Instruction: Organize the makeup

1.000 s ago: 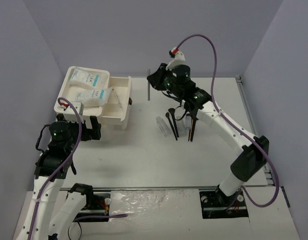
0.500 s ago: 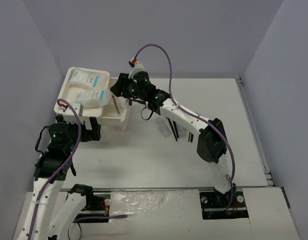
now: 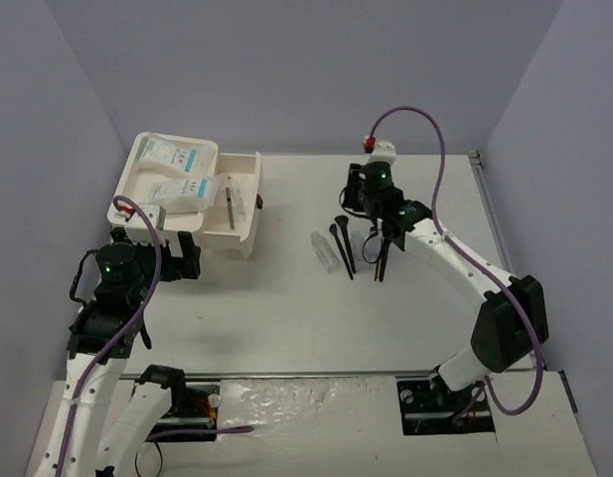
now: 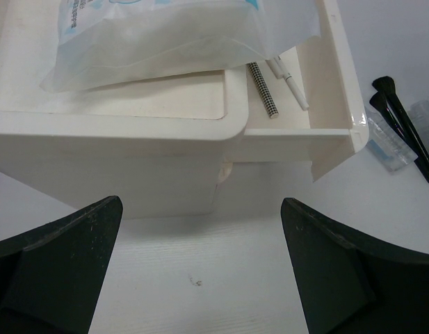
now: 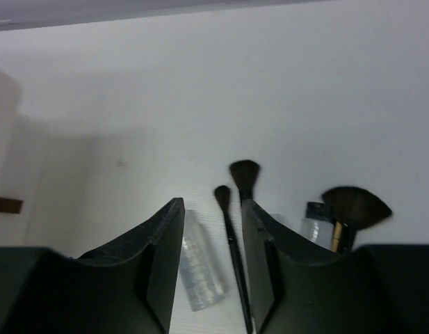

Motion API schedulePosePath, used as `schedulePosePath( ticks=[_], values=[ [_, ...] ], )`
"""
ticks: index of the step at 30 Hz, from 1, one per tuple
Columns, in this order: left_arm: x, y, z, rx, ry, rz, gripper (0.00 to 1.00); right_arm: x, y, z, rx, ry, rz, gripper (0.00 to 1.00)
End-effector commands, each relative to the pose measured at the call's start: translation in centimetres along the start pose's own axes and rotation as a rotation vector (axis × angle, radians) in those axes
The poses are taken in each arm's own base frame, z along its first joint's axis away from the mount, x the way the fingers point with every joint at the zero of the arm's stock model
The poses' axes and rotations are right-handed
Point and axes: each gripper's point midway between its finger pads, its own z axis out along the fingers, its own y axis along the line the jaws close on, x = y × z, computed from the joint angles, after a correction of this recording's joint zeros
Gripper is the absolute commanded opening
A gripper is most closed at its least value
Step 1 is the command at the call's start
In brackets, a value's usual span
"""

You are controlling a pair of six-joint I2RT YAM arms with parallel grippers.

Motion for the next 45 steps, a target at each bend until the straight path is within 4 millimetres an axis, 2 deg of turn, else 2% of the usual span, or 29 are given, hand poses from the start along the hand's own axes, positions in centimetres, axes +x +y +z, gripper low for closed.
schedulePosePath(
  ticks=[1, 2, 4, 6, 9, 12, 29, 40, 45],
  values=[
    [-2.3, -0.3, 0.2, 0.011, -0.071, 0.005, 0.97, 4.0, -9.3, -1.3, 0.189, 0.060, 0.036, 0.33],
    [-2.2, -0.3, 0.3, 0.013, -0.069, 0.003, 0.97, 5.6, -11.0, -1.3, 0.215, 0.095, 0.043, 0.30],
    [-2.2, -0.4, 0.3, 0.014, -0.066, 0.003, 0.97, 8.1, -12.5, -1.4, 0.232, 0.155, 0.046, 0.25],
    [-2.2, -0.3, 0.4, 0.013, -0.066, 0.003, 0.97, 9.9, -14.4, -1.3, 0.264, 0.198, 0.053, 0.15],
    [-2.1, -0.3, 0.5, 0.013, -0.061, 0.003, 0.97, 12.0, -15.6, -1.1, 0.290, 0.250, 0.042, 0.08],
    [-2.1, -0.3, 0.5, 0.015, -0.058, 0.003, 0.97, 13.2, -16.0, -0.4, 0.290, 0.282, 0.043, 0.06],
    [-2.0, -0.4, 0.6, 0.018, -0.053, 0.003, 0.97, 17.0, -16.8, 2.7, 0.308, 0.359, 0.054, 0.05],
    [-2.0, -0.5, 0.5, 0.022, -0.056, 0.003, 0.97, 17.8, -18.2, 2.4, 0.372, 0.366, 0.053, 0.06],
    [-2.0, -0.5, 0.5, 0.022, -0.056, 0.004, 0.97, 18.5, -18.6, 2.0, 0.384, 0.386, 0.062, 0.10]
  ],
)
